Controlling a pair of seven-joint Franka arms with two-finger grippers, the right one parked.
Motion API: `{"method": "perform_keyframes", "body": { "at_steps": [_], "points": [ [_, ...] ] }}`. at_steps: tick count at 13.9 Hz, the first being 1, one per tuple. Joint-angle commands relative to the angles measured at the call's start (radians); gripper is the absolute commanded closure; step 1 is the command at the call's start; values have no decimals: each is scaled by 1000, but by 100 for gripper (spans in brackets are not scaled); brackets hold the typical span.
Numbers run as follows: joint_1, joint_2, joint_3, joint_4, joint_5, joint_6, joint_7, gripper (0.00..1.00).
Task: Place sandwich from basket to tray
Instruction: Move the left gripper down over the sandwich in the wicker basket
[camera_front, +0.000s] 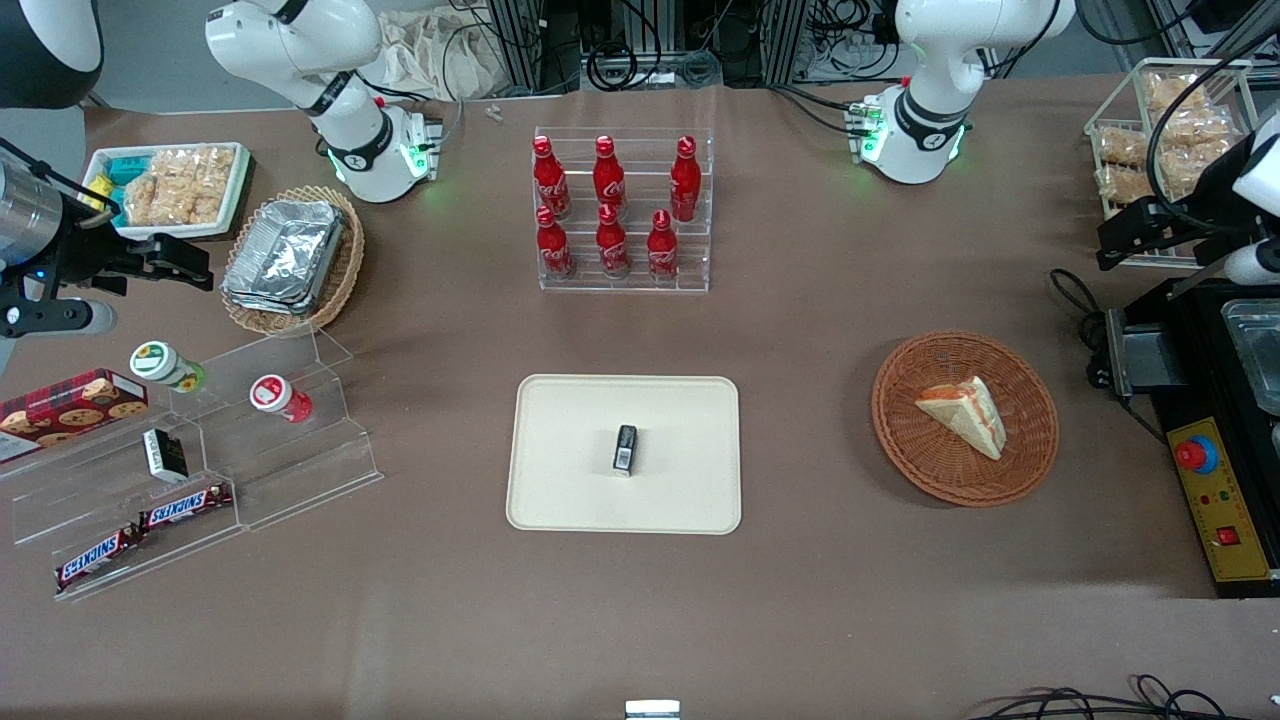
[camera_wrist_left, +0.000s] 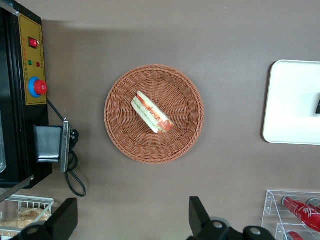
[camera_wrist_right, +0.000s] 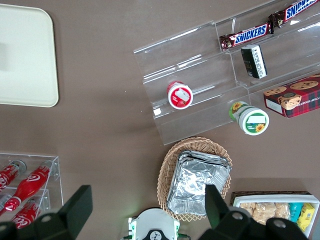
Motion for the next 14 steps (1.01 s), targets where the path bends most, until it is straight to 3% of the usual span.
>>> {"method": "perform_keyframes", "body": {
  "at_steps": [1, 6, 10, 14],
  "points": [
    [-20, 3, 12, 18, 5, -17, -3, 0],
    [-14, 17, 15, 6, 4, -17, -50, 0],
    [-6, 83, 20, -31, -1, 49, -306, 0],
    [-8, 166, 26, -149, 7, 299, -625, 0]
  ]
}}
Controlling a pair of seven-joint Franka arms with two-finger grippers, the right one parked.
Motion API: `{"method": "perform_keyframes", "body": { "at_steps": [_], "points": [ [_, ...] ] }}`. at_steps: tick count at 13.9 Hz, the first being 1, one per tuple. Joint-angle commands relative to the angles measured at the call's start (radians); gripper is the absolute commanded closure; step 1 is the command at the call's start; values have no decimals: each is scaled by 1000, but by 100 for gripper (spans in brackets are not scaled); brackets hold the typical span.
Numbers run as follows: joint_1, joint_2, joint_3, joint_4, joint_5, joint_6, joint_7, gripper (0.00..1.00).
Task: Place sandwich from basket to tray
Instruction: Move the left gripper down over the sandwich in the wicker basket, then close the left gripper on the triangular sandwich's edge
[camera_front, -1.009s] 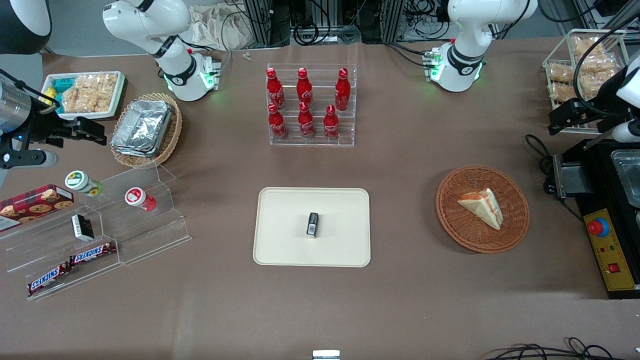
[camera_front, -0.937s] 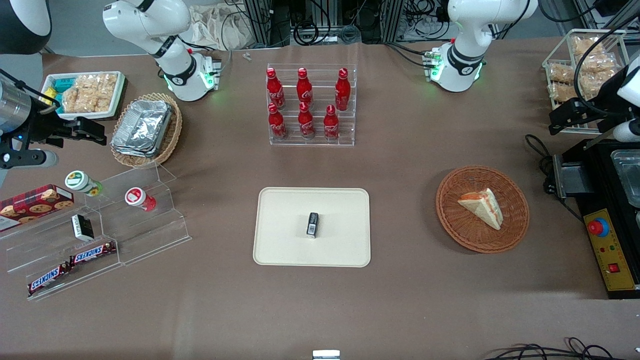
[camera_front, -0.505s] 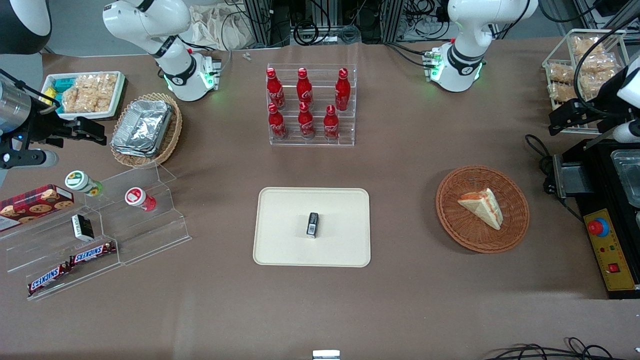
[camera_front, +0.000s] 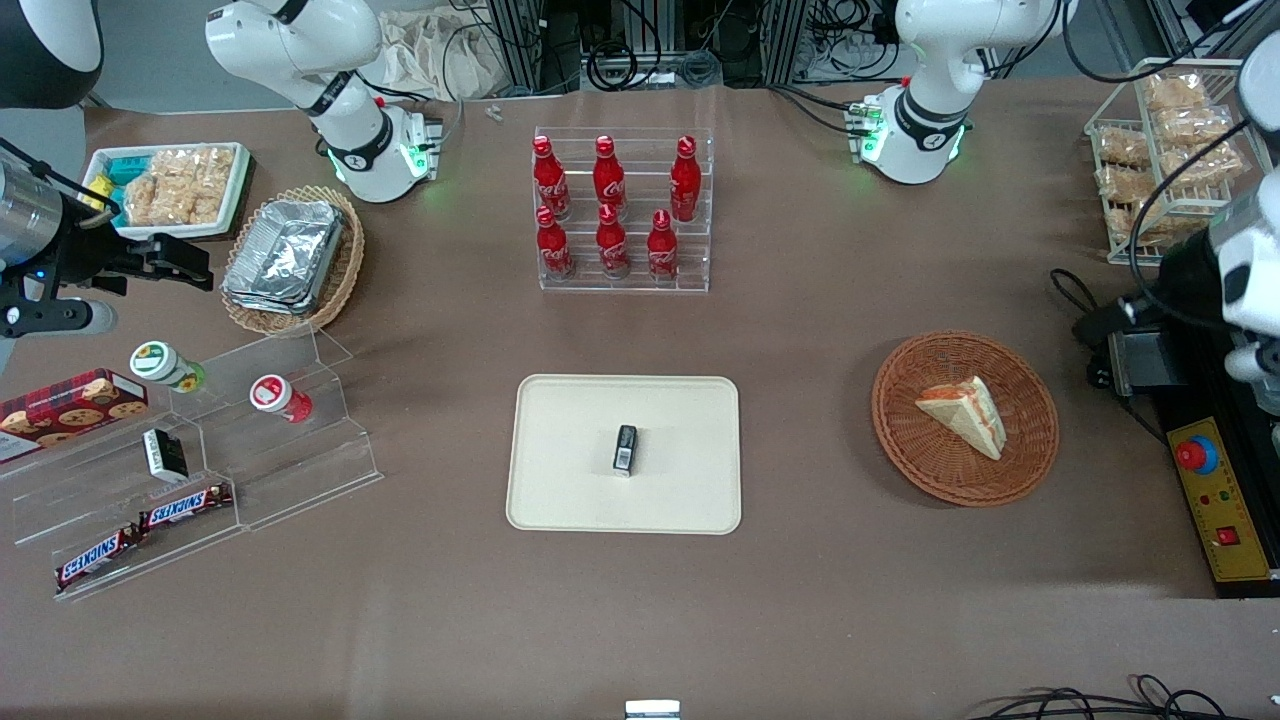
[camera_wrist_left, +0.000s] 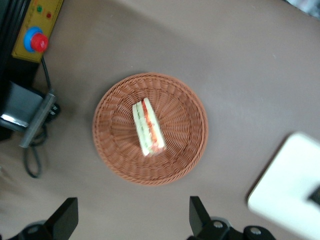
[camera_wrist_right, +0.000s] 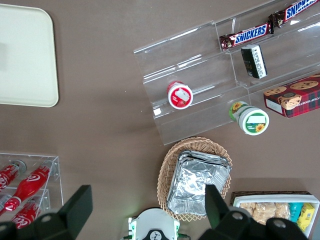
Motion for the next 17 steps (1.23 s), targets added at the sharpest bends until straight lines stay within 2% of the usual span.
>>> {"method": "perform_keyframes", "body": {
  "at_steps": [1, 5, 13, 17],
  "points": [
    [-8, 64, 8, -79, 7, 131, -185, 0],
    [-8, 182, 8, -132, 7, 268, -294, 1],
    [-8, 227, 16, -381, 5, 587, -334, 1],
    [-8, 245, 16, -422, 5, 609, -351, 1]
  ]
}}
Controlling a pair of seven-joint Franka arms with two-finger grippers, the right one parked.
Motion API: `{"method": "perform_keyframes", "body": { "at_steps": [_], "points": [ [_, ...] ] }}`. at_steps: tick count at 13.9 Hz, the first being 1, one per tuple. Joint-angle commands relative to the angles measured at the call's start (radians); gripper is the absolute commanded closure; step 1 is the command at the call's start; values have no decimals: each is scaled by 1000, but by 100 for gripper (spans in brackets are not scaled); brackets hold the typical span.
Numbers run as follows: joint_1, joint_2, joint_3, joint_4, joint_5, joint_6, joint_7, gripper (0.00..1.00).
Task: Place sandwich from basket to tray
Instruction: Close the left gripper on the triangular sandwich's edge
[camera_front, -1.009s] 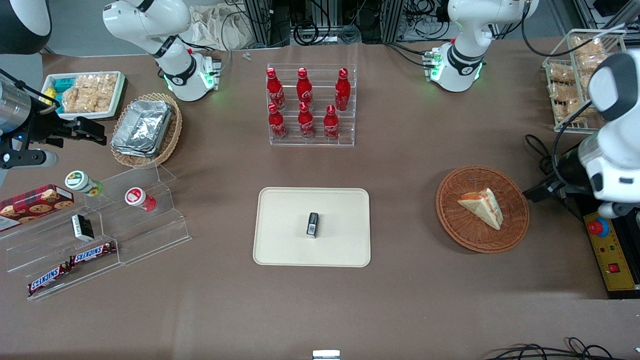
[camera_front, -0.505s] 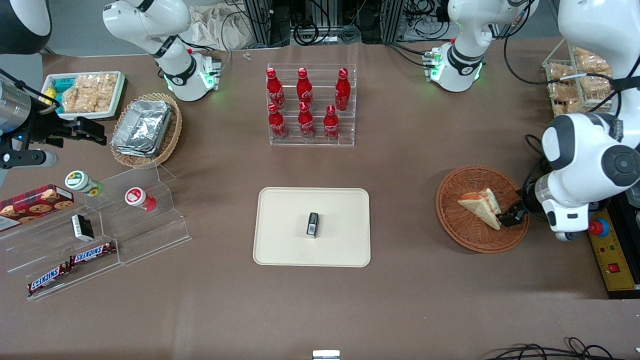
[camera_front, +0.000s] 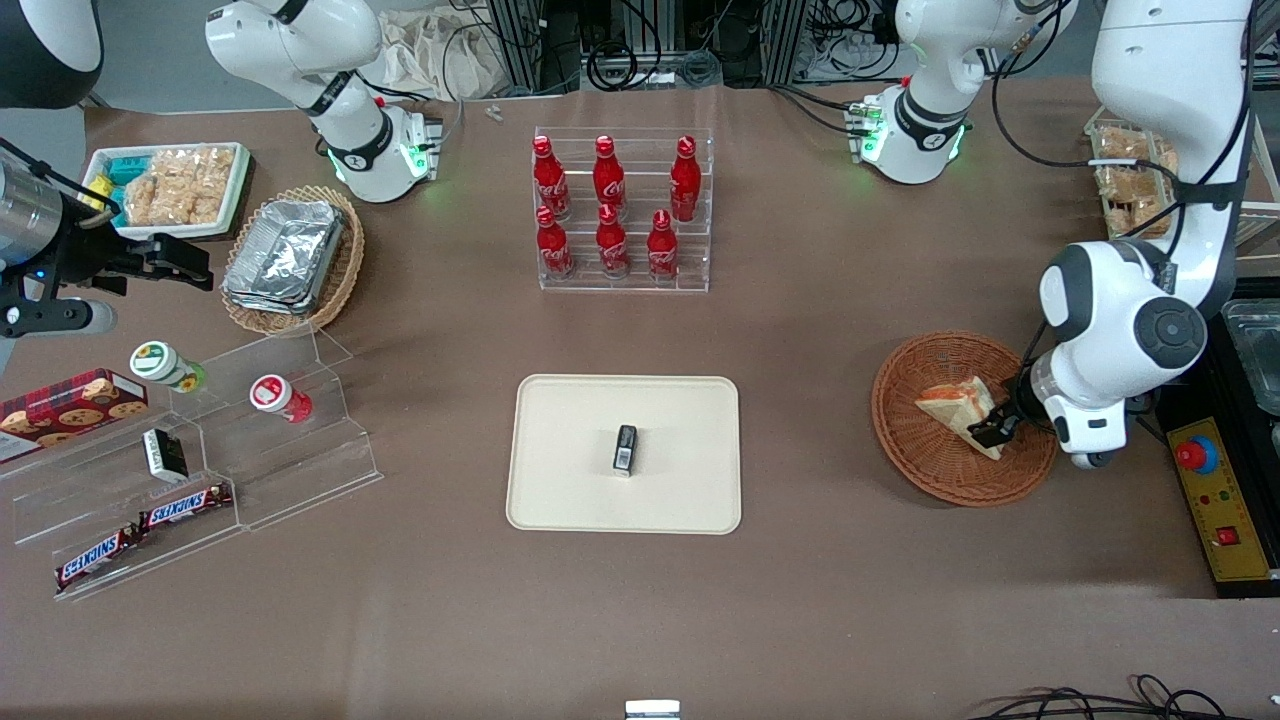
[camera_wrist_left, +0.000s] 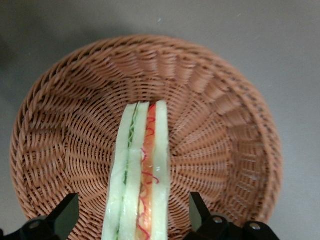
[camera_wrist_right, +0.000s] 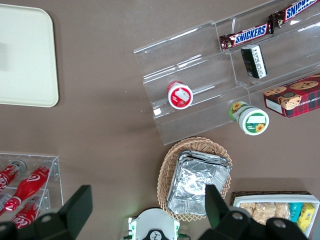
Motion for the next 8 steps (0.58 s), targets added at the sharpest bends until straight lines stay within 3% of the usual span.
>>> {"method": "perform_keyframes", "body": {
  "at_steps": [1, 5, 7, 8],
  "points": [
    [-8, -8, 7, -36, 5, 35, -34, 1],
    [-10, 21, 7, -45, 5, 88, -72, 1],
    [-14, 30, 6, -44, 5, 93, -73, 11],
    [-14, 30, 6, -44, 5, 95, -73, 21]
  ]
}}
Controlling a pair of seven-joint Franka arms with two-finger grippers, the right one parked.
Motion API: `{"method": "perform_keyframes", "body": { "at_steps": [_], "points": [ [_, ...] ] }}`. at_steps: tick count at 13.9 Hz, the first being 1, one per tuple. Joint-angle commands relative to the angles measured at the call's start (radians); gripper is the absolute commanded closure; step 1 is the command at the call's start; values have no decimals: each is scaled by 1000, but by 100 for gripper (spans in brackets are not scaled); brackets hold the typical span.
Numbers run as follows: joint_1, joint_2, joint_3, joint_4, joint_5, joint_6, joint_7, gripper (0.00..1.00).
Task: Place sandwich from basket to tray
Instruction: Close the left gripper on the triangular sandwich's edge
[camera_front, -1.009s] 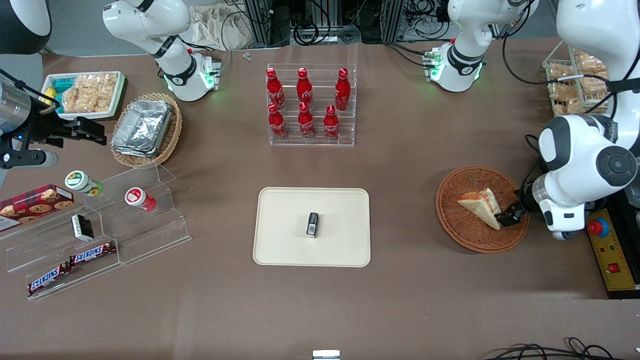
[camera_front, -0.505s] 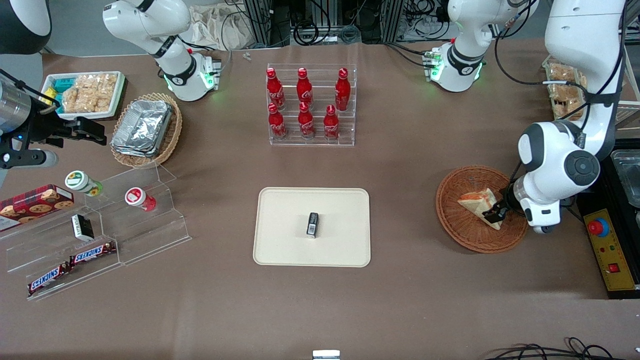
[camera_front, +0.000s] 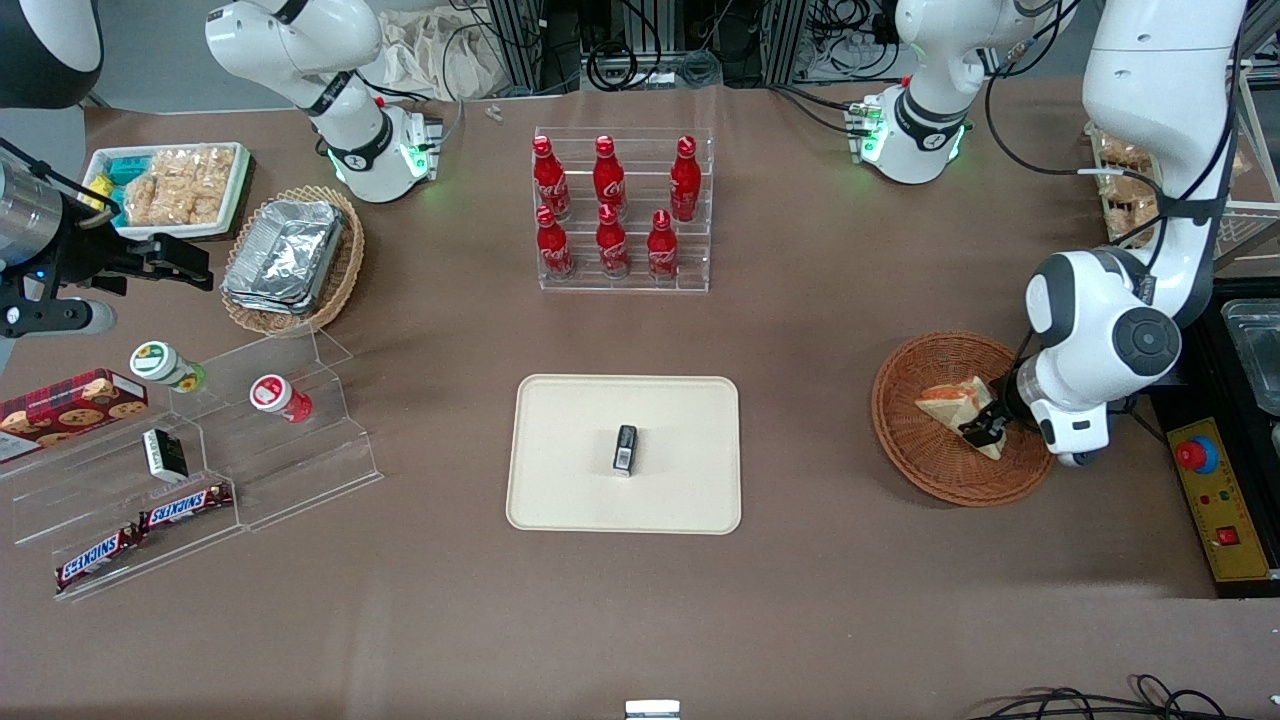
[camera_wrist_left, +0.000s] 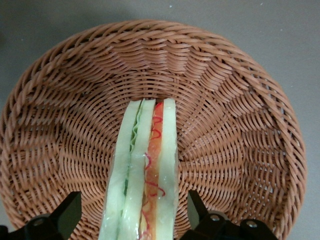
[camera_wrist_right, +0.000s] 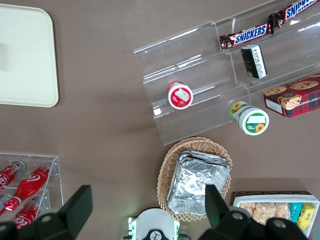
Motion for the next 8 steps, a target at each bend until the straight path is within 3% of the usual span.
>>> {"method": "perform_keyframes", "body": {
  "at_steps": [1, 3, 5, 6, 8],
  "points": [
    [-13, -3, 6, -25, 5, 44, -37, 30],
    [-12, 5, 6, -25, 5, 44, -37, 52],
    [-13, 8, 6, -22, 7, 44, -37, 88],
    [-12, 7, 6, -19, 7, 44, -35, 100],
    [-10, -31, 4, 1, 7, 27, -49, 100]
  ]
}}
